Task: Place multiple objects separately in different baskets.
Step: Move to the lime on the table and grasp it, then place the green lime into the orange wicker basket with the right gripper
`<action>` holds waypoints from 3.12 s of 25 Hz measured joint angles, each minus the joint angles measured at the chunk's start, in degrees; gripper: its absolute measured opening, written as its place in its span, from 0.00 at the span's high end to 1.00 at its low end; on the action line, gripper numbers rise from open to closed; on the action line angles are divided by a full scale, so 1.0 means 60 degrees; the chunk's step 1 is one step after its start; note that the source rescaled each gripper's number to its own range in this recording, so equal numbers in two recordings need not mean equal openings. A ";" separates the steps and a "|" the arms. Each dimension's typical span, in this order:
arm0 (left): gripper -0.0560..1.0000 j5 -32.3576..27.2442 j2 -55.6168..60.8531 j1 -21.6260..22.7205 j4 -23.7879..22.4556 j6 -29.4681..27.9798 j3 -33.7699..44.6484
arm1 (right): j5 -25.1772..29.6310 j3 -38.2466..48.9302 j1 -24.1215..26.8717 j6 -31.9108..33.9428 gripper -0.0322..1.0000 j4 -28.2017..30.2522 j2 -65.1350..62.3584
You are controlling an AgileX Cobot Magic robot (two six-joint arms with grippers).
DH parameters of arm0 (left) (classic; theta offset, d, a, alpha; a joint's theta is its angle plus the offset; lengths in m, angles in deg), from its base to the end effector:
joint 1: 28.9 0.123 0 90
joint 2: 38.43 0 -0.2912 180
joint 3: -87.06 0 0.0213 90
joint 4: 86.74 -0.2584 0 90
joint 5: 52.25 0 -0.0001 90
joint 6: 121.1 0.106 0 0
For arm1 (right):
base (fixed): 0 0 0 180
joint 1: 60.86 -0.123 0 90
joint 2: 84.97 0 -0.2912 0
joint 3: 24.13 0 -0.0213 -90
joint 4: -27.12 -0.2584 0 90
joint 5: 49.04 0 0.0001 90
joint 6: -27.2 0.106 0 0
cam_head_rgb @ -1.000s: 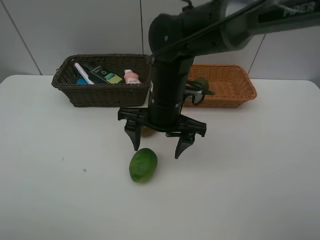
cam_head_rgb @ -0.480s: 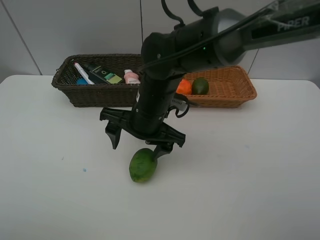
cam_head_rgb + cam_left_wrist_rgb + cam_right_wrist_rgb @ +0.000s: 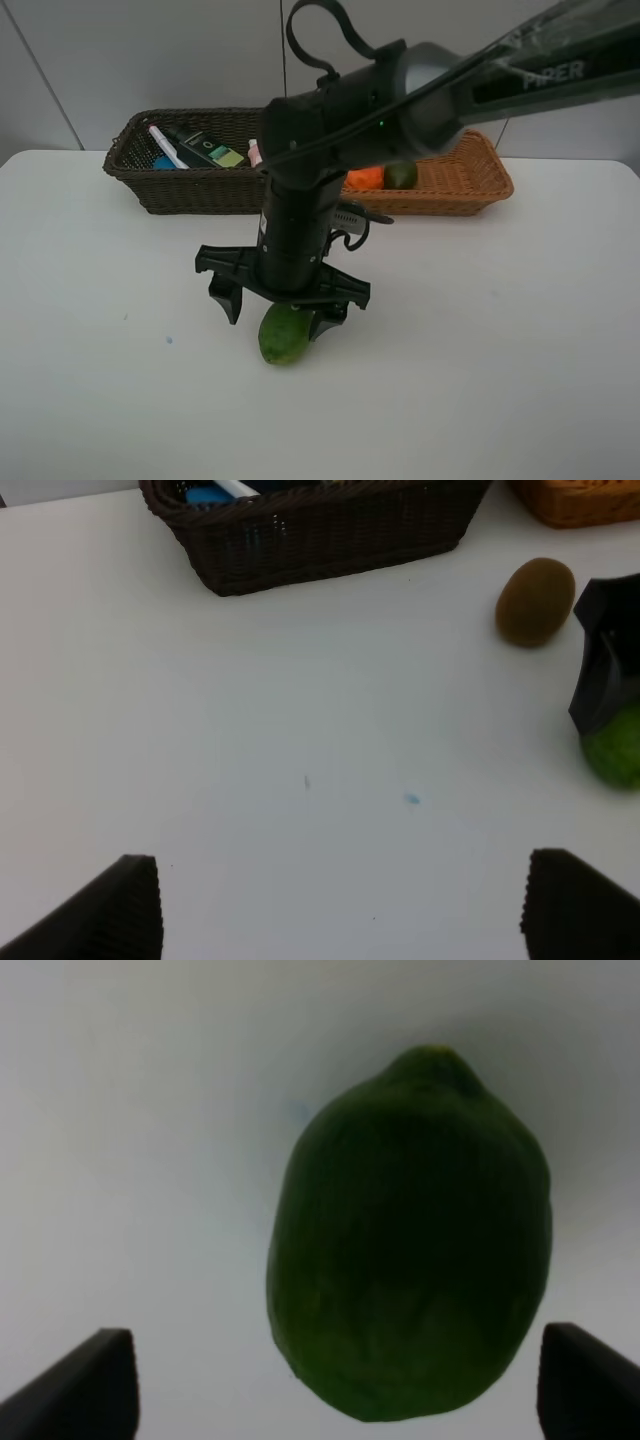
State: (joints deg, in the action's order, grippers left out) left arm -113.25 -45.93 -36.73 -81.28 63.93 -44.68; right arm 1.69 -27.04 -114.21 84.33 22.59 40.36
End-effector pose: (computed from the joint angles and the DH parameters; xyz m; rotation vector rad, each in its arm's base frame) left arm 0.0060 -0.0097 0.2765 0.2333 2.0238 -0.1446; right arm 0.2399 0.3333 0.1350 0.1752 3.1142 0.2104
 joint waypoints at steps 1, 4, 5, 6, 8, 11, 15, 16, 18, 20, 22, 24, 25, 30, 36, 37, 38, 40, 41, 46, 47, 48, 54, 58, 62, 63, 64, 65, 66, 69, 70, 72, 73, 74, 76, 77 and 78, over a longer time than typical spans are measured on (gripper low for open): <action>0.03 0.0000 0.0000 0.0000 0.0000 0.0000 0.0000 | -0.0037 0.0000 -0.0064 0.0020 0.00 0.0000 0.0088; 0.03 0.0000 0.0000 0.0000 0.0000 0.0000 0.0000 | -0.0143 0.0010 -0.0107 0.0046 0.00 0.0032 0.0262; 0.03 0.0000 0.0000 0.0000 0.0000 0.0000 0.0000 | -0.0182 0.0010 -0.0109 0.0046 0.00 0.0047 0.0288; 0.03 0.0000 0.0000 0.0000 0.0000 0.0000 0.0000 | -0.0237 0.0010 -0.0117 0.0046 0.00 0.0069 0.0288; 0.03 0.0000 0.0000 0.0000 0.0000 0.0000 0.0000 | -0.0464 0.0010 -0.0117 0.0046 0.00 0.0243 0.0288; 0.03 0.0000 0.0000 0.0000 0.0000 0.0000 0.0000 | -0.0680 0.0010 -0.0117 0.0137 0.00 0.0565 0.0306; 0.03 0.0000 0.0000 0.0000 0.0000 0.0000 0.0000 | -0.0698 0.0010 -0.0117 0.0156 0.00 0.0594 0.0663; 0.03 0.0000 0.0000 0.0000 0.0000 0.0000 0.0000 | -0.0682 0.0010 -0.0117 0.0156 0.00 0.0594 0.0775; 0.03 0.0000 0.0000 0.0000 0.0000 0.0000 0.0000 | -0.0603 0.0010 -0.0117 0.0146 0.00 0.0594 0.0967; 0.03 0.0000 0.0000 0.0000 0.0000 0.0000 0.0000 | -0.0583 0.0010 -0.0117 0.0110 0.00 0.0594 0.1030; 0.03 0.0000 0.0000 0.0000 0.0000 0.0000 0.0000 | -0.0584 0.0010 -0.0117 0.0079 0.00 0.0630 0.1053; 0.03 0.0000 0.0000 0.0000 0.0000 0.0000 0.0000 | -0.0584 0.0010 -0.0117 -0.0076 0.00 0.0641 0.1064; 0.03 0.0000 0.0000 0.0000 0.0000 0.0000 0.0000 | -0.0595 0.0010 -0.0117 -0.0175 0.00 0.0641 0.1064; 0.03 0.0000 0.0000 0.0000 0.0000 0.0000 0.0000 | -0.0661 0.0010 -0.0117 -0.0365 0.00 0.0755 0.1064; 0.03 0.0000 0.0000 0.0000 0.0000 0.0000 0.0000 | -0.0688 0.0010 -0.0117 -0.0385 0.27 0.0755 0.1072; 0.03 0.0000 0.0000 0.0000 0.0000 0.0000 0.0000 | -0.0688 0.0010 -0.0117 -0.0385 0.37 0.0755 0.1072; 0.03 0.0000 0.0000 0.0000 0.0000 0.0000 0.0000 | -0.0688 0.0010 -0.0117 -0.0385 0.41 0.0755 0.1072; 0.03 0.0000 0.0000 0.0000 0.0000 0.0000 0.0000 | -0.0688 0.0010 -0.0117 -0.0385 0.41 0.0755 0.1072; 0.03 0.0000 0.0000 0.0000 0.0000 0.0000 0.0000 | -0.0688 0.0010 -0.0117 -0.0385 0.41 0.0755 0.1072; 0.03 0.0000 0.0000 0.0000 0.0000 0.0000 0.0000 | -0.0561 0.0010 -0.0117 -0.0467 0.41 0.0755 0.1059; 0.03 0.0000 0.0000 0.0000 0.0000 0.0000 0.0000 | -0.0394 0.0010 -0.0117 -0.0587 0.41 0.0755 0.1018; 0.03 0.0000 0.0000 0.0000 0.0000 0.0000 0.0000 | -0.0176 0.0028 -0.0117 -0.0780 0.41 0.0755 0.0945; 0.03 0.0000 0.0000 0.0000 0.0000 0.0000 0.0000 | 0.0600 0.0061 -0.0117 -0.2025 0.41 0.0755 -0.0518; 0.03 0.0000 0.0000 0.0000 0.0000 0.0000 0.0000 | 0.0842 0.0061 0.0107 -0.2906 0.41 0.0949 -0.1596; 0.03 0.0000 0.0000 0.0000 0.0000 0.0000 0.0000 | 0.1078 0.0061 0.1454 -0.3807 0.41 0.1132 -0.2302; 0.03 0.0000 0.0000 0.0000 0.0000 0.0000 0.0000 | 0.1078 0.0061 0.1953 -0.4122 0.41 0.1179 -0.2388; 0.03 0.0000 0.0000 0.0000 0.0000 0.0000 0.0000 | 0.1069 0.0032 0.2382 -0.4470 0.41 0.1247 -0.2412; 0.03 0.0000 0.0000 0.0000 0.0000 0.0000 0.0000 | 0.1041 -0.0023 0.2892 -0.4758 0.41 0.1288 -0.2421; 0.03 0.0000 0.0000 0.0000 0.0000 0.0000 0.0000 | 0.0932 -0.0060 0.3381 -0.5113 0.41 0.1299 -0.2421; 0.03 0.0000 0.0000 0.0000 0.0000 0.0000 0.0000 | 0.0494 -0.0310 0.4631 -0.6030 0.41 0.1299 -0.2370; 0.03 0.0000 0.0000 0.0000 0.0000 0.0000 0.0000 | 0.0345 -0.0421 0.5047 -0.6285 0.41 0.1299 -0.2319; 0.03 0.0000 0.0000 0.0000 0.0000 0.0000 0.0000 | -0.0073 -0.0574 0.5774 -0.6697 0.41 0.1299 -0.2161; 0.03 0.0000 0.0000 0.0000 0.0000 0.0000 0.0000 | -0.0308 -0.0585 0.6141 -0.6881 0.41 0.1299 -0.2075; 0.03 0.0000 0.0000 0.0000 0.0000 0.0000 0.0000 | -0.0468 -0.0599 0.6483 -0.7049 0.41 0.1305 -0.1957; 0.03 0.0000 0.0000 0.0000 0.0000 0.0000 0.0000 | -0.0791 -0.0599 0.6986 -0.7319 0.41 0.1305 -0.1665; 0.03 0.0000 0.0000 0.0000 0.0000 0.0000 0.0000 | -0.0912 -0.0599 0.7188 -0.7431 0.41 0.1305 -0.1531; 0.03 0.0000 0.0000 0.0000 0.0000 0.0000 0.0000 | -0.1058 -0.0599 0.7315 -0.7494 0.41 0.1305 -0.1358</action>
State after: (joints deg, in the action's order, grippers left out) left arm -113.25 -45.93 -36.73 -81.28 63.93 -44.68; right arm -4.66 -30.64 -70.32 39.36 30.43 32.21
